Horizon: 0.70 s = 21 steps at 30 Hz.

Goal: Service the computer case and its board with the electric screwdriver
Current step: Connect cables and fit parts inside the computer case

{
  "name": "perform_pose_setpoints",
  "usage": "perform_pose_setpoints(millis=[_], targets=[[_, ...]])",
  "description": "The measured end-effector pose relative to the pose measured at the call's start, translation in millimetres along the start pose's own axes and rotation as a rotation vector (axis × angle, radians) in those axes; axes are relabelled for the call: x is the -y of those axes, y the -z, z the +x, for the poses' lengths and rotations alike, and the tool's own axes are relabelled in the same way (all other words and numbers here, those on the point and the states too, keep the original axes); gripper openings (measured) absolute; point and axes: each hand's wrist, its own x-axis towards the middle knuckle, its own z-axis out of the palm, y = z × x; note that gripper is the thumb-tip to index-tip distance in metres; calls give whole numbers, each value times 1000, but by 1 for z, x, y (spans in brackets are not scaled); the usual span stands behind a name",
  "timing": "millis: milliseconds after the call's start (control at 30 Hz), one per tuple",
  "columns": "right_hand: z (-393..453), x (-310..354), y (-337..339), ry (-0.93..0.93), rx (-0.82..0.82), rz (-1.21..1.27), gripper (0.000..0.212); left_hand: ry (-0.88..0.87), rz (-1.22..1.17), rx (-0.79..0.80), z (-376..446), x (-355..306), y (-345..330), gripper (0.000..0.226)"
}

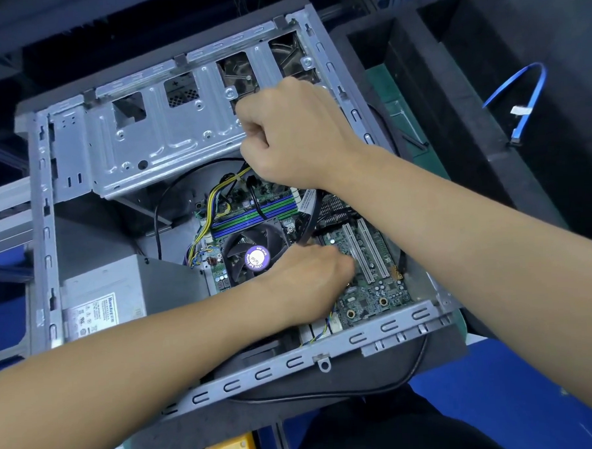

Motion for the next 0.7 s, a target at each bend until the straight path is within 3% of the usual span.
perform_pose_setpoints(millis=[700], targets=[[0,0,0,20,-13,21,9,35,47,58,6,-5,-1,38]])
